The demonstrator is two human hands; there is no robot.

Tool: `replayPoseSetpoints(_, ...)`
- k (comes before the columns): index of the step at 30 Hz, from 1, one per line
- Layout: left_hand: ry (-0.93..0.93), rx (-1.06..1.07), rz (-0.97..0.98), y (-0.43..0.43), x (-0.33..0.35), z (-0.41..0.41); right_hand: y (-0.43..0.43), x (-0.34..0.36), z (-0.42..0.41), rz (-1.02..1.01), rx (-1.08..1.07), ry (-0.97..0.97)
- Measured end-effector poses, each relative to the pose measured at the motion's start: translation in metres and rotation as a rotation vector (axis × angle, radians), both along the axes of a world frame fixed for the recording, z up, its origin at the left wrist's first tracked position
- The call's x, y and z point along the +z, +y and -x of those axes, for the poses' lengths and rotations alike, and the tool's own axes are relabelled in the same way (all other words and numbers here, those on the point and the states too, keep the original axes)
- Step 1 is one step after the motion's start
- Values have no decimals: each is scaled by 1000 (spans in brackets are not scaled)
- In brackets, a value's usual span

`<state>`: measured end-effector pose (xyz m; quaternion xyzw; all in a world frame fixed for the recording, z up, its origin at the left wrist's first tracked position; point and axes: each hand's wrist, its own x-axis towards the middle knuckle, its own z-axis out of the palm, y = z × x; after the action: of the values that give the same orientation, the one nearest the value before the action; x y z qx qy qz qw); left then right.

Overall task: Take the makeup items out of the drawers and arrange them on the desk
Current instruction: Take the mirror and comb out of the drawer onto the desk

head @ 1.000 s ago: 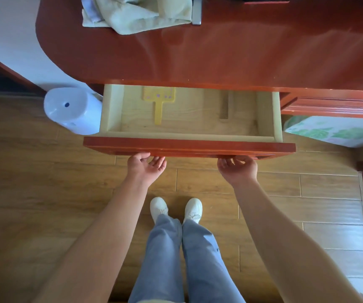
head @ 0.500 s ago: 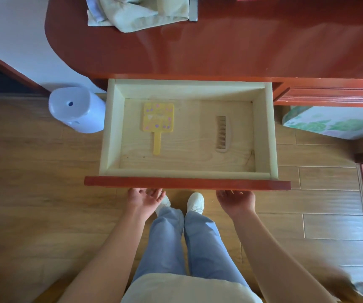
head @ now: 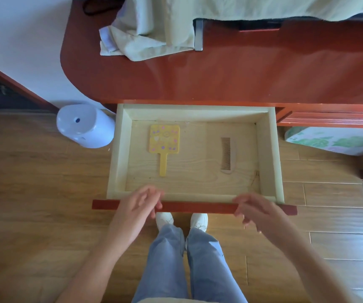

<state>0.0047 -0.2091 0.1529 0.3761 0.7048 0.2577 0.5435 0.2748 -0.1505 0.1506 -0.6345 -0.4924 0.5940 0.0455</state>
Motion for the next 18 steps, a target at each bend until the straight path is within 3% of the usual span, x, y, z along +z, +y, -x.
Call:
replayPoseSetpoints(2,203,18,-121,30,-11,-1,26,-1,10,-160,19,-82)
replayPoseSetpoints(4,407,-61,-111,61,-46,2,52,-17,21,-260,65,-227)
replayPoseSetpoints(9,694,-173,20,97,-116,3,93,-73,38,-246,159,-623)
replayPoseSetpoints(13,739,-145,97,103,-130,3,97,-92,42,-232,254,-835)
replayPoseSetpoints(18,723,-119,111,107,-136,0,98,-102,49,-213,235,-830)
